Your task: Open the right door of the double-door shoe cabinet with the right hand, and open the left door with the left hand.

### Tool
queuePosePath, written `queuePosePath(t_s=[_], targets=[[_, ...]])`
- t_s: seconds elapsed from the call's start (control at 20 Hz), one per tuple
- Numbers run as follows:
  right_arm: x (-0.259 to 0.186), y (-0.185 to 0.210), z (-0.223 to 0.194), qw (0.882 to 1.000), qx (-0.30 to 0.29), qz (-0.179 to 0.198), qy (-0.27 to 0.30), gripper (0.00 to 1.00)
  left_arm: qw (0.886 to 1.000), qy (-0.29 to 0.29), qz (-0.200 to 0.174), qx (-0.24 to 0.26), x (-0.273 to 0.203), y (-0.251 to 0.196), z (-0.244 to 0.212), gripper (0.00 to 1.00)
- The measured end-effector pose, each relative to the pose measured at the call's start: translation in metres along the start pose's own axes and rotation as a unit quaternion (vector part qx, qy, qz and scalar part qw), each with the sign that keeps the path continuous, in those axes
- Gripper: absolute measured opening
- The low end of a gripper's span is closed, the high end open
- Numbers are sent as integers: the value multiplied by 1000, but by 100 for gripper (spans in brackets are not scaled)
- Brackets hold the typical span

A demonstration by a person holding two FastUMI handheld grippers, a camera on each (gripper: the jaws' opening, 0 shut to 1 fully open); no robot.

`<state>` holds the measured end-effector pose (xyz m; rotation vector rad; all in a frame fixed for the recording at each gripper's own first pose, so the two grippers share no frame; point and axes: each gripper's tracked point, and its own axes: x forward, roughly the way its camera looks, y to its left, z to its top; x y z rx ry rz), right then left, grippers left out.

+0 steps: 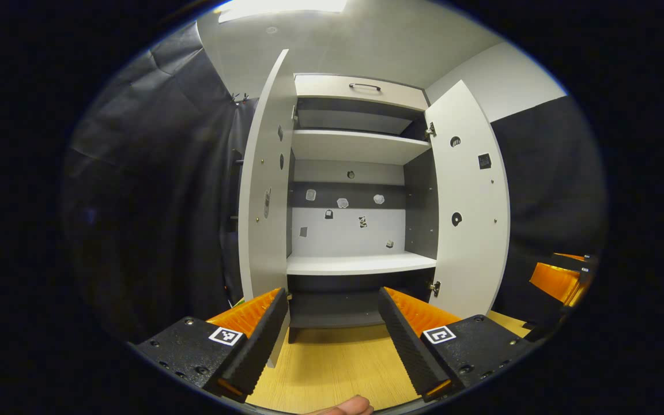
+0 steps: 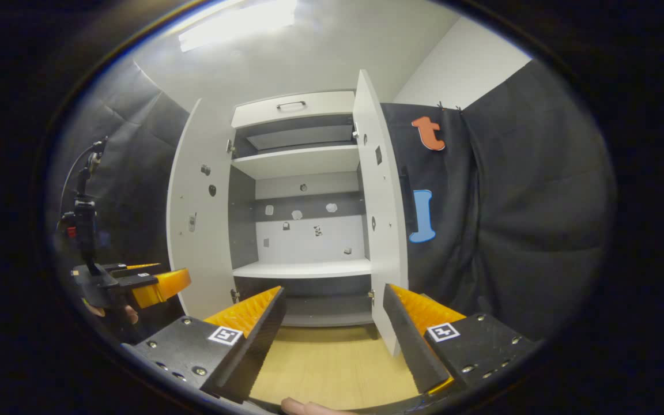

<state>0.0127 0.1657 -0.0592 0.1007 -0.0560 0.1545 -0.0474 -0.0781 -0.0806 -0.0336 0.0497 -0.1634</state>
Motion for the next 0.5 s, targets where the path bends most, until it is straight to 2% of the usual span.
queuePosePath(t_s=[0.5], targets=[[-6,3,2,1000,-6,5,-3,100,1000,-18,-4,-2,-7,-6,13,97]])
